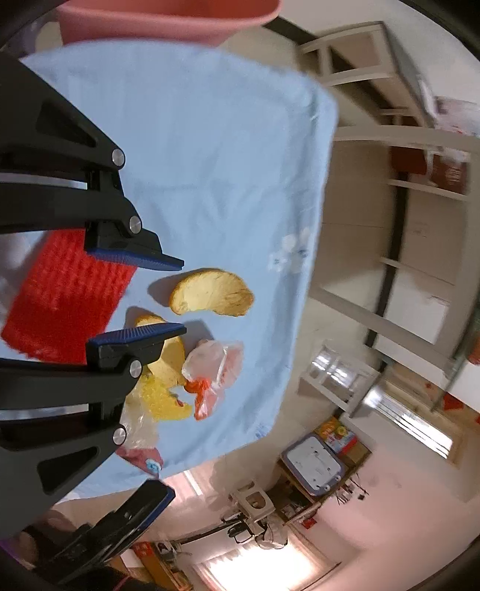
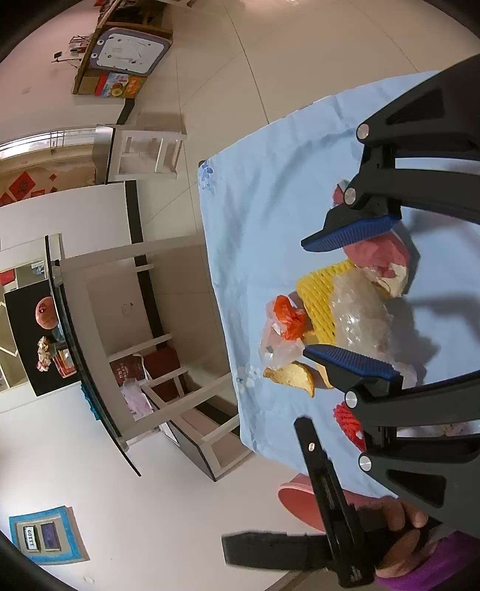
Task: Collect trash
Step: 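Move the left tool back over the table toward the red foam net, then close the left tool at the red foam net while the right tool grasps the clear plastic bag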
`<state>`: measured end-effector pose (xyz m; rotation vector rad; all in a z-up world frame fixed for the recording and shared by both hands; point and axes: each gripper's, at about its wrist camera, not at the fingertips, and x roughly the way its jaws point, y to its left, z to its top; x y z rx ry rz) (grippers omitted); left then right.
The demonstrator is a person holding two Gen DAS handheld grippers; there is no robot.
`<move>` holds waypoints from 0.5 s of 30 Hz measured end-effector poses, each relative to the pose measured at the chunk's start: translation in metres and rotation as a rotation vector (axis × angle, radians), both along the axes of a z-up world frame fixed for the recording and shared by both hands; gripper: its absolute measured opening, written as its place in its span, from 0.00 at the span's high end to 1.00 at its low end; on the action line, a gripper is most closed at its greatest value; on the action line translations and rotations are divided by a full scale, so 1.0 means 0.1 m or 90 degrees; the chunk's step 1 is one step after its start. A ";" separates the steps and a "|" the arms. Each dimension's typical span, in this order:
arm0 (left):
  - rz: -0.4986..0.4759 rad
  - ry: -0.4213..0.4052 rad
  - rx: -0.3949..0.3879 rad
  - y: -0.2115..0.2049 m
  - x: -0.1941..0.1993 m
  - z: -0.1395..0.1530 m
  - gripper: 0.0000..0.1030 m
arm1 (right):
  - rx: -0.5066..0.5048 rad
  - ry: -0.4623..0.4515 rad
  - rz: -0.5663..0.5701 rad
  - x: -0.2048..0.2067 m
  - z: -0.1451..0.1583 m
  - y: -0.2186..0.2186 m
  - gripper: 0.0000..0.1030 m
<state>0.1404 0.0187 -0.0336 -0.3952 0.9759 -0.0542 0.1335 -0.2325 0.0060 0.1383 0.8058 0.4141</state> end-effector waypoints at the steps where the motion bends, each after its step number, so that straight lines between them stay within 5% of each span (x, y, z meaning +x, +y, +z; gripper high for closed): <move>1: 0.004 0.012 0.001 0.00 0.03 -0.05 0.72 | 0.001 0.002 0.001 0.02 -0.01 0.00 0.50; 6: 0.020 0.070 -0.038 0.01 0.19 -0.28 0.72 | -0.002 0.009 0.009 0.08 -0.07 0.01 0.50; 15: 0.039 0.048 -0.078 0.04 0.23 -0.35 0.78 | -0.006 0.005 0.026 0.19 -0.09 0.07 0.50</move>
